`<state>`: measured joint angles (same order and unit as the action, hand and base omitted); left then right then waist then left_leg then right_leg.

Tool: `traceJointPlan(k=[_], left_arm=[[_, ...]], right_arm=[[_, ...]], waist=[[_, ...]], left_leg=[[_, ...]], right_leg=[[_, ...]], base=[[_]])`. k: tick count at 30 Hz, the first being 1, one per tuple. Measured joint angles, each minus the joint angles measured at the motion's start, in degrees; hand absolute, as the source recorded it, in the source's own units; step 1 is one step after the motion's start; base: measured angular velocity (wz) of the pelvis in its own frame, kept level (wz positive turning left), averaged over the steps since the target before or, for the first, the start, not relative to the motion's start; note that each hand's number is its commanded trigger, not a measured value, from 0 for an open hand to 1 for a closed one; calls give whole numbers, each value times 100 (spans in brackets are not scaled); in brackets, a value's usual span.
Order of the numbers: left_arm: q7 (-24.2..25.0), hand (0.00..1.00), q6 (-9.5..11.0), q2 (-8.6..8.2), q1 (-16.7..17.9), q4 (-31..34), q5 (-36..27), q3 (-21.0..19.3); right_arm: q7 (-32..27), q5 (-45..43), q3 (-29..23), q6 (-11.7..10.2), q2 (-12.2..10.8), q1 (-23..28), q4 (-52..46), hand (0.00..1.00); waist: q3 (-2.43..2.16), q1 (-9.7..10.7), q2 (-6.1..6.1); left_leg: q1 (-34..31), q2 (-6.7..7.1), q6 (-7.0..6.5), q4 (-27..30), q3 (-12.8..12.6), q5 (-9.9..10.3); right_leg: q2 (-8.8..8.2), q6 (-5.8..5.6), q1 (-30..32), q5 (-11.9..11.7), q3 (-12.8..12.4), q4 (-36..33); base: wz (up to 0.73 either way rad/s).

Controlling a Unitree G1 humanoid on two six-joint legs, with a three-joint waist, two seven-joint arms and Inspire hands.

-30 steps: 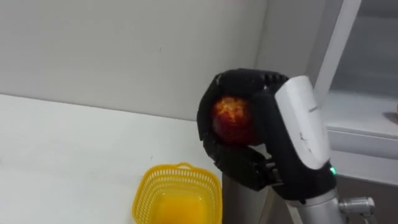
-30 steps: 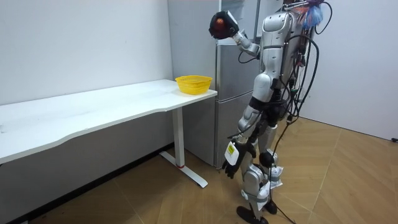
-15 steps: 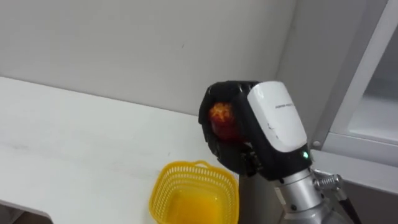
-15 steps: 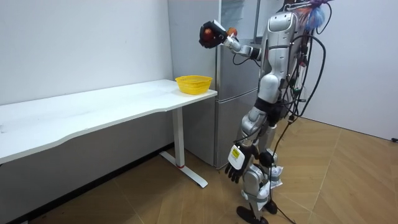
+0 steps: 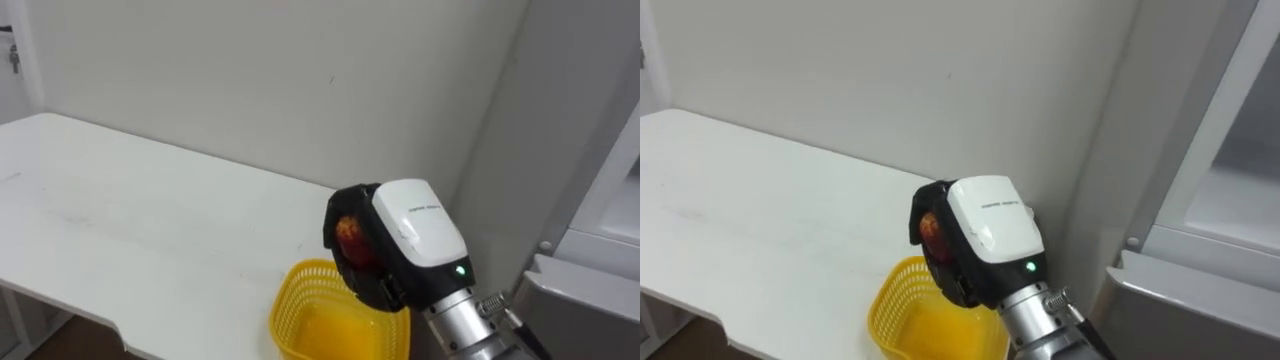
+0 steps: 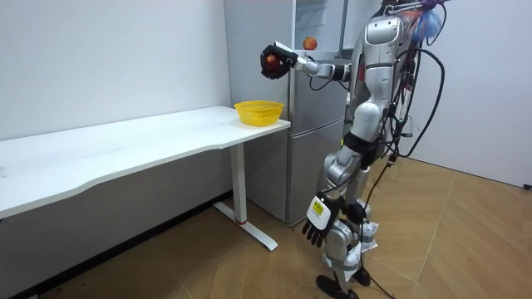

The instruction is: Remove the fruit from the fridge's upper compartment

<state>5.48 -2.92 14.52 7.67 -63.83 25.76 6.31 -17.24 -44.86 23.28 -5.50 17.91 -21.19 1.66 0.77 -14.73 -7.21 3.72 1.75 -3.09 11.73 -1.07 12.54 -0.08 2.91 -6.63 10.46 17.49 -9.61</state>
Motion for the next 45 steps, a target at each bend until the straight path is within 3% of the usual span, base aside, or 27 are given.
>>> traceJointPlan(k=[13, 18, 23, 24, 25, 26, 27, 35, 45], left_arm=[[-19, 0, -99, -7, -8, 11, 21, -54], [-23, 0, -197, -15, 3, 11, 25, -54], [-22, 0, -214, -53, 80, 13, 26, -50], [-23, 0, -215, -53, 80, 12, 30, -51], [-28, 0, -214, -51, 80, 12, 41, -52], [-28, 0, -214, -52, 80, 12, 78, -53], [-28, 0, -213, -53, 78, 12, 122, -51], [-24, 0, -205, -52, 73, 11, 136, -50], [-24, 0, -188, -51, 54, -36, 131, -49]], right_arm=[[246, 7, 294, 182, -3, 2, 293, 100], [418, 3, 294, 194, -10, 2, 476, 100], [499, 5, 307, 231, -100, 2, 747, 100], [541, 5, 307, 261, -127, 2, 846, 83], [571, 5, 307, 290, -163, 2, 935, 55], [588, 5, 307, 312, -183, 2, 966, 55], [616, 6, 308, 316, -198, 2, 1013, 0], [621, 5, 304, 313, -196, 2, 1149, 0], [616, 236, 303, 309, -197, -11, 1442, 0]], waist=[[39, -112, 78], [32, -125, 92], [-15, -137, 170], [-18, -141, 182], [-17, -142, 190], [-15, -142, 192], [-14, -141, 194], [-23, -142, 170], [13, -145, 30]], left_leg=[[2, 3, 0, 7, 49, -1], [-5, 7, 1, 15, 127, -2], [10, 8, 1, 16, 135, -2], [10, 8, 1, 17, 135, -2], [8, 7, 1, 20, 135, -2], [4, 7, 2, 23, 135, -2], [-3, 7, 2, 31, 135, -2], [-14, 14, 2, 63, 133, -2], [-31, 17, 2, 111, 135, -1]], right_leg=[[-4, 0, -19, 0, 72, 0], [-6, -1, -35, 0, 142, -9], [-6, -1, -56, 1, 141, -8], [-6, -2, -57, 1, 140, -8], [-7, -3, -57, 2, 142, -8], [-7, -3, -55, 2, 143, -8], [-7, -4, -52, 2, 149, -8], [-14, -5, -57, 3, 152, -10], [-17, -4, -66, 3, 137, -13]], base=[[1], [7], [1], [0], [0], [0], [0], [0], [0]])
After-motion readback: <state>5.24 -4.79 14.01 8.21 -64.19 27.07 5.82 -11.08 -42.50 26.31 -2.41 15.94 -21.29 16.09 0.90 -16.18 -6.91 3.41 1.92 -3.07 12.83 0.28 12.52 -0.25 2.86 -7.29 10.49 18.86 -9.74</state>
